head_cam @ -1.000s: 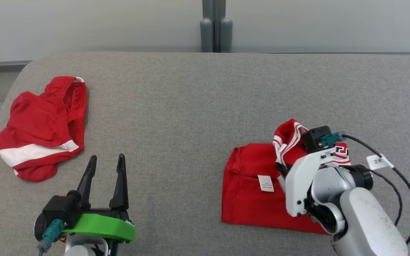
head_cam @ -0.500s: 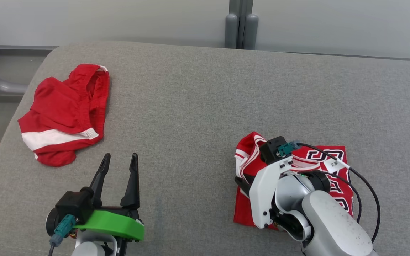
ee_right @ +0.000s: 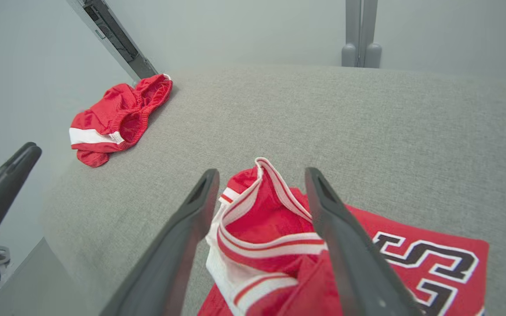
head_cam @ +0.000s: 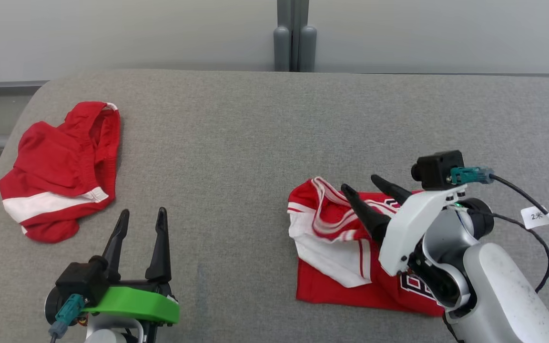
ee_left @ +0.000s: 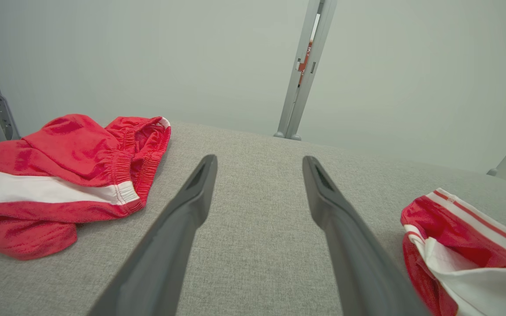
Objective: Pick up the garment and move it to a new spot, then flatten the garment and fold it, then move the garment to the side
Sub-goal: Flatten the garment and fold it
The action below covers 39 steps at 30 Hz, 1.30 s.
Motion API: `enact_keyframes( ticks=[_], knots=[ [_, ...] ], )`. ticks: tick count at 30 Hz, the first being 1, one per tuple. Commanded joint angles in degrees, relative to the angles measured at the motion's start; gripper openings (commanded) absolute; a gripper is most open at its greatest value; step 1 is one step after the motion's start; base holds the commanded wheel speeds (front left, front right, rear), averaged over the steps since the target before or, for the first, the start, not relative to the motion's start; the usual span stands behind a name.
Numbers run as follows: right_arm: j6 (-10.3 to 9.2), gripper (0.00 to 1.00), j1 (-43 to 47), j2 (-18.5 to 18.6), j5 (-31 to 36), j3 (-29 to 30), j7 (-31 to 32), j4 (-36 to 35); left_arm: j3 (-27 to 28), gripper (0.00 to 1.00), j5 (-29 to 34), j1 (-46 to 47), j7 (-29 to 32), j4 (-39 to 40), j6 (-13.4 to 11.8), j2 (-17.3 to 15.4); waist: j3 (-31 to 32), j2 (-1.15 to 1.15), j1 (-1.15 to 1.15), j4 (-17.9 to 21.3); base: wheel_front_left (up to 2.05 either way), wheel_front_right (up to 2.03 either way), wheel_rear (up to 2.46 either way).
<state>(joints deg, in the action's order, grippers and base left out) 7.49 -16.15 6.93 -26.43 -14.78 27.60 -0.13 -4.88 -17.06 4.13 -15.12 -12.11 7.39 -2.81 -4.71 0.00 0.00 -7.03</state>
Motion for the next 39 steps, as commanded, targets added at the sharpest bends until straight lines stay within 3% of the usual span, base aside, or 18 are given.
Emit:
enact_keyframes(
  ticks=[1,5,12,16,20,21,22,23,30,39],
  knots=[
    [0.0,1.0,0.73,0.3,0.1,-0.23,0.78,-0.43,0.47,1.0,0.44,-0.17,-0.01,0.28,0.11,-0.2,-0.01,0.0,0.0,1.35,0.0,0.0,0.0],
    [-0.01,1.0,1.85,-0.69,-1.26,-3.15,2.33,0.62,0.49,1.0,0.38,0.47,-0.02,0.45,0.11,-0.18,-0.64,0.0,0.0,2.3,0.0,0.0,0.0],
    [-0.01,1.0,0.2,-2.05,-1.3,-5.59,-0.86,1.56,-0.2,1.0,0.14,0.96,-0.02,0.14,0.11,-0.2,-0.94,0.0,0.0,1.54,0.0,0.0,0.0],
    [-0.01,1.0,0.03,-2.48,-1.97,-3.08,-4.86,-0.36,0.13,1.0,0.18,0.39,-0.02,0.22,0.11,-0.18,-0.59,0.0,0.0,1.12,0.0,0.0,0.0],
    [-0.01,1.0,2.32,-2.39,0.61,3.18,-7.47,-1.39,0.32,1.0,0.33,-0.09,-0.02,0.27,0.11,-0.19,-0.25,0.0,0.0,1.04,0.0,0.0,0.0],
    [-0.01,0.85,3.08,-2.05,1.89,5.53,-7.56,-0.87,0.3,1.0,0.42,-0.11,-0.02,0.35,0.11,-0.19,-0.23,0.0,0.0,1.05,0.0,0.0,0.0],
    [-0.01,0.38,3.46,-1.57,3.31,7.65,-7.64,-0.42,0.2,1.0,0.49,-0.04,-0.01,0.43,0.11,-0.18,-0.22,0.0,0.0,1.03,0.0,0.0,0.0],
    [-0.01,0.0,3.86,-1.17,5.02,9.88,-7.88,0.26,0.0,1.0,0.57,0.07,-0.01,0.54,0.11,-0.18,-0.25,0.0,0.0,1.0,0.0,0.0,0.0],
    [-0.01,0.0,6.21,0.17,11.94,14.05,-8.43,9.78,-1.22,1.0,0.83,0.98,-0.02,0.81,0.11,-0.18,-0.62,0.0,0.0,0.76,0.0,0.0,0.0],
    [-0.01,0.0,4.32,-0.03,13.72,3.91,-10.43,18.46,-1.55,1.0,1.07,1.31,-0.02,0.43,0.11,-0.18,-0.78,0.0,0.0,0.33,0.0,0.0,0.0]
  ],
)
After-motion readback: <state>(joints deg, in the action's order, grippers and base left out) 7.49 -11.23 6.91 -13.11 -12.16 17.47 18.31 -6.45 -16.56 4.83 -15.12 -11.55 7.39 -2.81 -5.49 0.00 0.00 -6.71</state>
